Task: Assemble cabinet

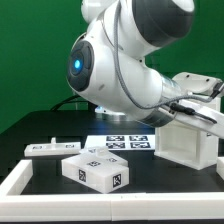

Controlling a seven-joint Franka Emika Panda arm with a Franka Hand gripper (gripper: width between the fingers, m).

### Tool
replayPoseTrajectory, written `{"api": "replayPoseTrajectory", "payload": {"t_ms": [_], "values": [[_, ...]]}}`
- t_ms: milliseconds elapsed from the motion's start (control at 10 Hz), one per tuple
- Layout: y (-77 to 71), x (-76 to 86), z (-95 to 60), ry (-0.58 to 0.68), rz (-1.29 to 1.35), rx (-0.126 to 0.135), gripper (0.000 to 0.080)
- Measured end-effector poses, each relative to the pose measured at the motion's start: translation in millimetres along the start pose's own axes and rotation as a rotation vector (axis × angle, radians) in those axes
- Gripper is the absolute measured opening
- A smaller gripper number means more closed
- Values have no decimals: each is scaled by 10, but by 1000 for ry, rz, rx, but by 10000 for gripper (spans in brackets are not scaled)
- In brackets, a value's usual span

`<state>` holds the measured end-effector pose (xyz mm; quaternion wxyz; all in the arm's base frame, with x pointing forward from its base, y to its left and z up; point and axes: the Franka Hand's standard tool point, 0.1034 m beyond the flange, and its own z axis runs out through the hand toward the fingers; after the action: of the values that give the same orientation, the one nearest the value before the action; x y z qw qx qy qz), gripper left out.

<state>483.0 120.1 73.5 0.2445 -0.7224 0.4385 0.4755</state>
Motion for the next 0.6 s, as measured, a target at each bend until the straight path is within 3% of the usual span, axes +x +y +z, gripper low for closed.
{"api": "replayPoseTrajectory", "payload": {"t_ms": [600], "values": [[49, -46, 258, -27, 21, -35, 797]]}}
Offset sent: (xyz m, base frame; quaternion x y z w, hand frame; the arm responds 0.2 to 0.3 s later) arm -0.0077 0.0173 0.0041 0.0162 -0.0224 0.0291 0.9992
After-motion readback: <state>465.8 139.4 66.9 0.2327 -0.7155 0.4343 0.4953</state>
